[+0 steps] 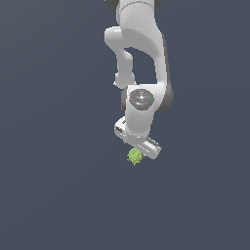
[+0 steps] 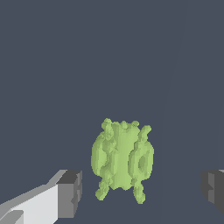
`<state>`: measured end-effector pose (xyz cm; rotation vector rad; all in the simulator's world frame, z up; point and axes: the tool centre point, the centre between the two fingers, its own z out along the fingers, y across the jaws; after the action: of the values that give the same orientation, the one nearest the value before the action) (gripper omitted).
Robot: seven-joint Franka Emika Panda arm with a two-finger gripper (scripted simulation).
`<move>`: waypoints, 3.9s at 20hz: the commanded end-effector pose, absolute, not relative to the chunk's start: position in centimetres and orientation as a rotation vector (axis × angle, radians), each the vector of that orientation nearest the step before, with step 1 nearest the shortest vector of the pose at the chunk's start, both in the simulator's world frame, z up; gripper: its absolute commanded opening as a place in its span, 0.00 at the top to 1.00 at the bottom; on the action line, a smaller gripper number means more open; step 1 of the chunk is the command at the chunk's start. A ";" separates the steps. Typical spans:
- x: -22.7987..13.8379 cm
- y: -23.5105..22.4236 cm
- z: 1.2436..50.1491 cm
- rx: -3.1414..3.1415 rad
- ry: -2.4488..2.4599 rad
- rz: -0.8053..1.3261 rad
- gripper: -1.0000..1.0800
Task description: Pick up the object and move it to a goal position.
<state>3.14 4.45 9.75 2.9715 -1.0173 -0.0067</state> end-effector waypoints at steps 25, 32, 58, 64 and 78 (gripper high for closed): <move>3.5 5.2 4.1 2.925 -1.145 0.000 0.04; 3.6 5.2 4.0 2.925 -1.145 0.000 1.00; 0.1 3.2 11.5 2.927 -1.146 -0.001 1.00; -2.2 1.8 16.7 2.927 -1.146 -0.001 1.00; -8.1 -1.9 30.1 2.926 -1.147 -0.001 1.00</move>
<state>-7.41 -1.50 28.55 2.9266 -1.1473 -0.0014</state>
